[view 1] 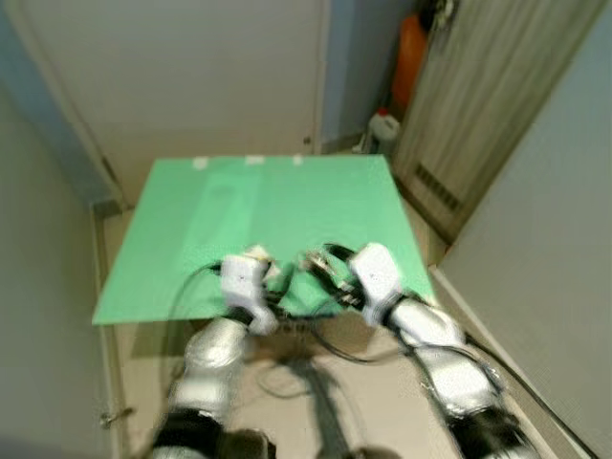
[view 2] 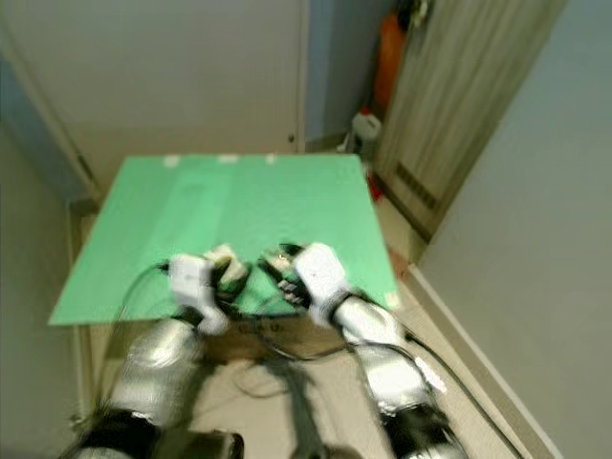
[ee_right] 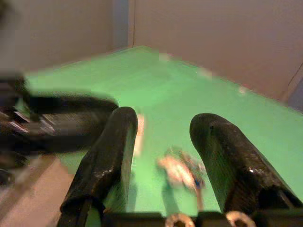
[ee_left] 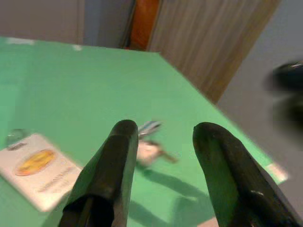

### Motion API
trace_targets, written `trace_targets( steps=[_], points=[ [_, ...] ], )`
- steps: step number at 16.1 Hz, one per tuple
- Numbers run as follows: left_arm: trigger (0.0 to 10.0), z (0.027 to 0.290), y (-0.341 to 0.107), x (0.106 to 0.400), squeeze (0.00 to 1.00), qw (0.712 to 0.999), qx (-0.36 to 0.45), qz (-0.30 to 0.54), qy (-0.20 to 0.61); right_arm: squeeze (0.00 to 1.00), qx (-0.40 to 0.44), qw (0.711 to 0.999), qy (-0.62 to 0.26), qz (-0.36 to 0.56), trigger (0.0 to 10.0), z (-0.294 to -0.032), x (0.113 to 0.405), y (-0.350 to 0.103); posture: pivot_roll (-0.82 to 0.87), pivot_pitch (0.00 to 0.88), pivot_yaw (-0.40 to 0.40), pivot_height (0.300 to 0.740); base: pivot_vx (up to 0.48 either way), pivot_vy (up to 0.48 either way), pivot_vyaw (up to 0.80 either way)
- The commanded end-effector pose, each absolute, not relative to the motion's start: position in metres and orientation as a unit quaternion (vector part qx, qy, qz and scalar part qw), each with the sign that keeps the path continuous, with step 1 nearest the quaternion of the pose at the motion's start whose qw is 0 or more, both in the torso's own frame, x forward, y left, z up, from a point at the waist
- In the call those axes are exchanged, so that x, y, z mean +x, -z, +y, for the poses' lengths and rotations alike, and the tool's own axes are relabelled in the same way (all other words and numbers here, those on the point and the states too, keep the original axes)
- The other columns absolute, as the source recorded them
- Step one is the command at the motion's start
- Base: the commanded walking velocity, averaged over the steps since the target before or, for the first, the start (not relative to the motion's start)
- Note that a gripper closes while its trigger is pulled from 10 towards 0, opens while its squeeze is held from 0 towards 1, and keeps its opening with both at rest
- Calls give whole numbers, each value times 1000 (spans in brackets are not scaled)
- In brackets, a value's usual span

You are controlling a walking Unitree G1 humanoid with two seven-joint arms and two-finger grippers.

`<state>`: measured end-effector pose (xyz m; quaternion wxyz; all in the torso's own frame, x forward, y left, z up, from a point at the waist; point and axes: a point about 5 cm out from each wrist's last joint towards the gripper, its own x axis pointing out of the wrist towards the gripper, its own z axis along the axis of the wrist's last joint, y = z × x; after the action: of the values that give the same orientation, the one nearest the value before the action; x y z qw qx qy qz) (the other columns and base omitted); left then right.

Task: Hang keys on a hook

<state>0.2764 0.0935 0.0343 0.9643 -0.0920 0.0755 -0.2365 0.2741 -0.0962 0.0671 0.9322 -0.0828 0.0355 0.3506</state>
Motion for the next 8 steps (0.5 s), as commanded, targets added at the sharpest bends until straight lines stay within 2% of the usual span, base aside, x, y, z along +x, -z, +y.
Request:
trace_targets(
  steps=[1,5,6,8],
  points=[
    [10000,107,-36,279,0,969,-81,75,220,0,-79,926,-370,5,10000,-81,278,-82,58,83,-14,740,465,0,800],
    [10000,105,-35,278,0,970,-82,77,215,0,-91,921,-378,9,10000,-78,276,-81,58,88,-20,740,464,0,800],
    [10000,105,-34,277,0,970,-81,82,213,0,-93,928,-360,14,10000,-81,279,-80,60,90,-19,740,409,0,800],
    [10000,106,-33,277,0,972,-73,87,204,0,-101,940,-324,24,10000,-87,285,-78,60,95,-18,740,0,0,0]
  ],
)
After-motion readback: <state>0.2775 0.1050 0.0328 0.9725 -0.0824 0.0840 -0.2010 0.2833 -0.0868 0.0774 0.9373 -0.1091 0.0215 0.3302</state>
